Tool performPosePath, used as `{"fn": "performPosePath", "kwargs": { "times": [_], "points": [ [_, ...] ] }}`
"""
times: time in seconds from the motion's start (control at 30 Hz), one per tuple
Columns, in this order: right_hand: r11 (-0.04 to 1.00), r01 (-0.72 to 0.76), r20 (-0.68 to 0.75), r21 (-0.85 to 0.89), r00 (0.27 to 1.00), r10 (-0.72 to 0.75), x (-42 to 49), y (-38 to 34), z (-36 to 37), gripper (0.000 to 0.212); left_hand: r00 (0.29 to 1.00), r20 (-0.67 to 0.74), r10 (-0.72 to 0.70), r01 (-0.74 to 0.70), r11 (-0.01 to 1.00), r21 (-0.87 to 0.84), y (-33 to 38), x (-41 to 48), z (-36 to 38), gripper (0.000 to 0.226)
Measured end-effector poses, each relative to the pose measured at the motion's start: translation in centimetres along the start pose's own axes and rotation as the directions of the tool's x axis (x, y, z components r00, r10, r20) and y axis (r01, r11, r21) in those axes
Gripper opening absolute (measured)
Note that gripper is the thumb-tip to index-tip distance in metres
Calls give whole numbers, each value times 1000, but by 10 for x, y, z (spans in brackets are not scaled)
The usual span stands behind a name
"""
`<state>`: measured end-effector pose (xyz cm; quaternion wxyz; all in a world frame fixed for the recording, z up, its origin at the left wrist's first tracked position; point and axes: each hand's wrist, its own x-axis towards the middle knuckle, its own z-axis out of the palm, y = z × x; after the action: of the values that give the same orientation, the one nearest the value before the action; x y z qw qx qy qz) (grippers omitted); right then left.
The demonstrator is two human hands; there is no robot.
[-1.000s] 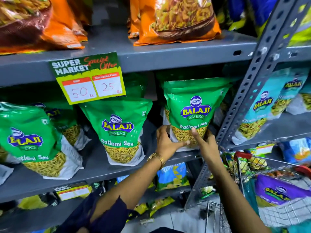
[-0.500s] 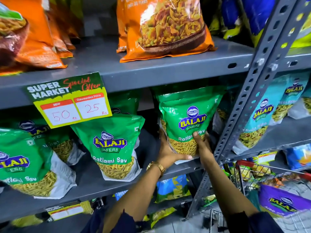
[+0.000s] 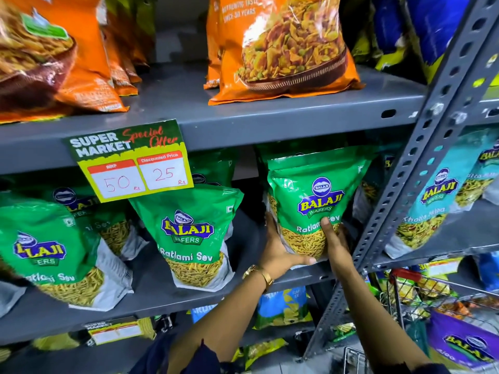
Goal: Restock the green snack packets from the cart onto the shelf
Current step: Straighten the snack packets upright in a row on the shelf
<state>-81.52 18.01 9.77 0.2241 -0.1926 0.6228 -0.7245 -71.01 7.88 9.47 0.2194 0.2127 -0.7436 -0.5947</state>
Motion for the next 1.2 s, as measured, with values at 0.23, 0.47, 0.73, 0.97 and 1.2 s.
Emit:
{"fn": "performPosePath", "kwargs": {
  "times": [0.23, 0.47, 0.73, 0.97, 1.2],
  "points": [
    [951, 173, -189, -257, 956, -225, -46, 4, 30, 114, 956, -177, 234, -186, 950, 253, 8, -62, -8, 117],
    [829, 396, -2, -395, 902, -432, -119, 34, 78, 91, 710, -224, 667, -520, 712, 471, 8, -131, -57, 79],
    [956, 277, 155, -102, 953, -260, -112, 27, 169, 111, 578, -808, 111, -256, 965, -51, -10, -105, -155, 80],
    [972, 232, 54, -39, 972, -230, -70, 39, 203, 115, 829, -506, -238, -174, 751, -637, -15, -55, -173, 58],
    [996, 74, 292, 50, 953, -86, -38, 52, 182, 111, 799, -541, -262, -106, 825, -556, -23, -68, -159, 57]
  ]
}}
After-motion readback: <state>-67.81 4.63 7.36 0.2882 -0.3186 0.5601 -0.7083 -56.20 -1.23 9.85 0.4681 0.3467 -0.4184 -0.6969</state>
